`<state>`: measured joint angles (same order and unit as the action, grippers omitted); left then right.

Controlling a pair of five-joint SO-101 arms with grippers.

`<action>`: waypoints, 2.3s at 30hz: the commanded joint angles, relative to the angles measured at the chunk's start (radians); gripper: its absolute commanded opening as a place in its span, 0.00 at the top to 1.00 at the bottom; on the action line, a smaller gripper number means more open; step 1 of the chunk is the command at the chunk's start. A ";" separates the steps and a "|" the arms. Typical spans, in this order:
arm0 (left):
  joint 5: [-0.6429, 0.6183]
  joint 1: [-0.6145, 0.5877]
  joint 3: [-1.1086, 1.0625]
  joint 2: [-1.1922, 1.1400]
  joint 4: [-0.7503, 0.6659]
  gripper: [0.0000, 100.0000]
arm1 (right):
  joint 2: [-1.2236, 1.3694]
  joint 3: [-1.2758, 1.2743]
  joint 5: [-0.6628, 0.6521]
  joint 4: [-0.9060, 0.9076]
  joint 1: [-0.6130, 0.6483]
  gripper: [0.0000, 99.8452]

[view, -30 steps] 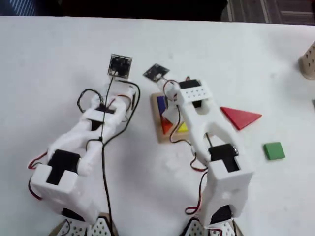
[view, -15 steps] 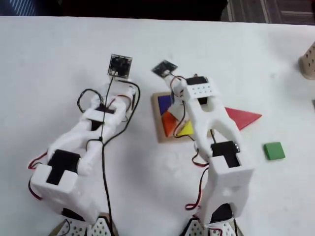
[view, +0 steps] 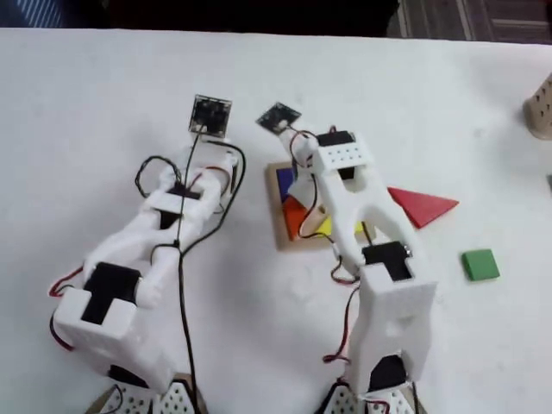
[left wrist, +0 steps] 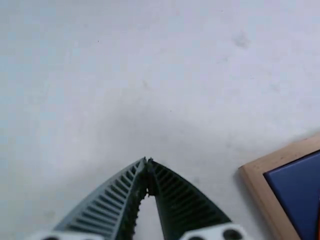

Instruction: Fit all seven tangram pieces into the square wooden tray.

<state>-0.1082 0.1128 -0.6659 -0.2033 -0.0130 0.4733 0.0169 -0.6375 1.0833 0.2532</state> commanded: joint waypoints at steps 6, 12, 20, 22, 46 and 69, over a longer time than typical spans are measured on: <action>0.005 -0.013 0.064 0.010 -0.023 0.98 | 0.004 0.043 -0.012 0.064 -0.024 0.82; 0.005 -0.015 0.064 0.010 -0.023 0.98 | 0.004 0.043 -0.012 0.059 -0.021 0.92; 0.005 -0.015 0.064 0.010 -0.025 0.98 | -0.010 0.049 -0.009 0.065 -0.019 0.98; 0.005 -0.015 0.064 0.010 -0.025 0.98 | -0.035 0.049 -0.006 0.071 -0.021 0.98; 0.005 -0.022 0.066 0.010 -0.026 0.98 | -0.374 -0.005 -0.003 0.349 -0.102 0.86; 0.005 -0.024 0.068 0.010 -0.026 0.98 | 0.084 0.204 -0.014 0.114 0.016 0.83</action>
<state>-0.1082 0.1005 -0.6659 -0.2033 -0.0130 0.5501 0.1550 -0.6391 1.1891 0.2578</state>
